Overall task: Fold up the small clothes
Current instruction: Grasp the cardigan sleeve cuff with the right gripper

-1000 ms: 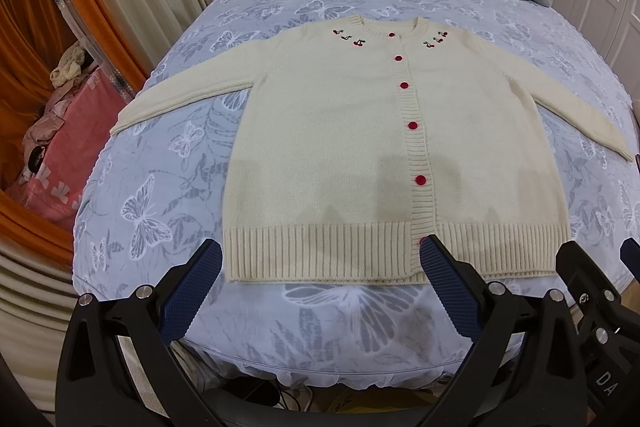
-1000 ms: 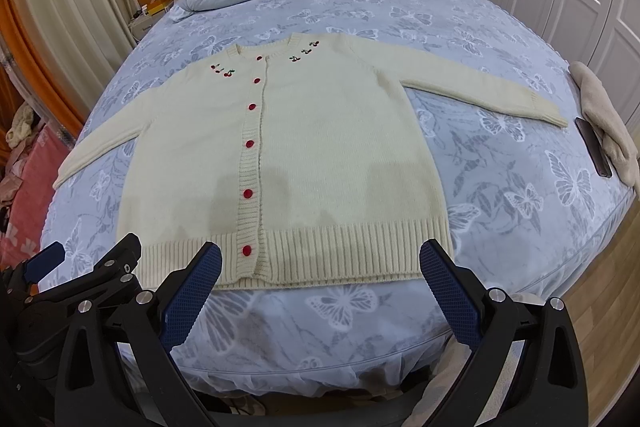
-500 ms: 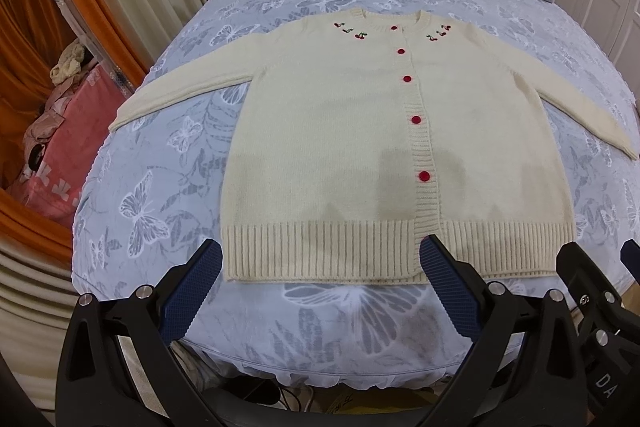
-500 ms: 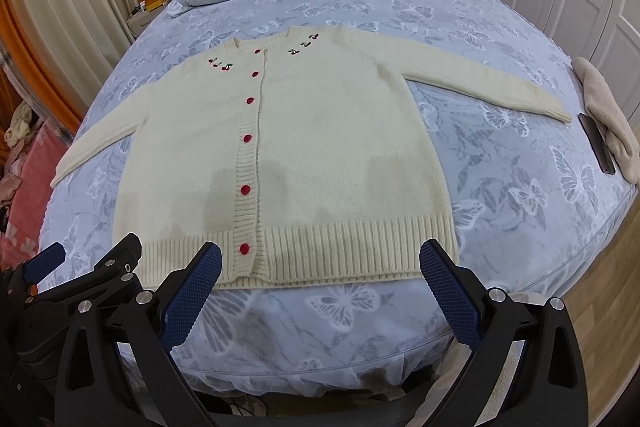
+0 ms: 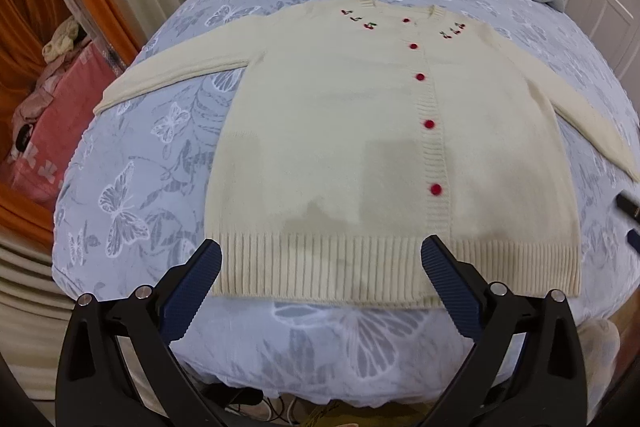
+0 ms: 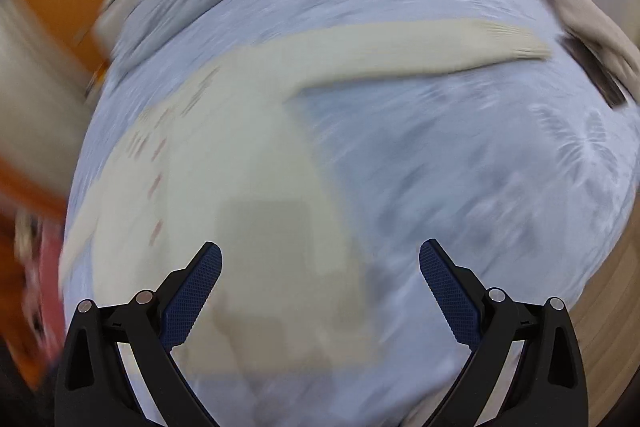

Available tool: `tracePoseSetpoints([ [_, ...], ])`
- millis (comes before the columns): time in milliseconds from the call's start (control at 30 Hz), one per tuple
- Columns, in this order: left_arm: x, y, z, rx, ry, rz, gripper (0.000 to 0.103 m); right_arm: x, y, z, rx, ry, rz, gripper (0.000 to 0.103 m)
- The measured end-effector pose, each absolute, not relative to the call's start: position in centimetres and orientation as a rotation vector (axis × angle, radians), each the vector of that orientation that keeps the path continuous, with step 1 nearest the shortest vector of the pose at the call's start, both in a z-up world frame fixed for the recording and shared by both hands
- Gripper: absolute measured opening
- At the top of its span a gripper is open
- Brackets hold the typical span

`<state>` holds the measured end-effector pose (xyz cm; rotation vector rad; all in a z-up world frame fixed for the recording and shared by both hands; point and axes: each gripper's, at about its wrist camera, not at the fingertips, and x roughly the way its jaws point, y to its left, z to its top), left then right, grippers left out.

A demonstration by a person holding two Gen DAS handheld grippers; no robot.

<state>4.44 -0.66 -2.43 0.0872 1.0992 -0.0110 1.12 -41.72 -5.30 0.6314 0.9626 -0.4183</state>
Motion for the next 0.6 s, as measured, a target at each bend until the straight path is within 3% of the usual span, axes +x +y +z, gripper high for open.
tracePoseSetpoints([
  [100, 5.6, -0.1, -3.0, 0.059, 1.1, -0.006, 0.098, 1.8, -51.4, -6.9, 0.761, 0.89, -0.545, 0.093],
  [167, 6.3, 0.2, -3.4, 0.038, 1.101, -0.002, 0.098, 2.4, -56.7, -8.3, 0.828, 0.874, -0.626, 0.082],
  [233, 7.1, 0.4, -3.9, 0.016, 1.108, -0.002, 0.098, 2.7, -60.7, -9.6, 0.901, 0.842, -0.658, 0.079],
  [400, 8.9, 0.1, -5.4, 0.015, 1.142, -0.005, 0.098, 3.9, -67.5, -14.0, 1.136, 0.777, -0.707, 0.078],
  [433, 9.2, 0.1, -5.7, 0.019, 1.149, -0.007, 0.098, 4.2, -67.8, -14.5, 1.147, 0.767, -0.717, 0.071],
  [500, 9.8, 0.0, -6.2, 0.027, 1.157, -0.003, 0.098, 5.1, -68.2, -15.1, 1.142, 0.762, -0.713, 0.04],
  [533, 10.1, 0.0, -6.3, 0.025, 1.157, -0.003, 0.098, 6.1, -68.1, -15.3, 1.142, 0.773, -0.698, 0.009],
  [600, 10.7, 0.3, -6.5, 0.011, 1.157, -0.002, 0.098, 7.7, -68.2, -15.0, 1.148, 0.773, -0.675, 0.009],
])
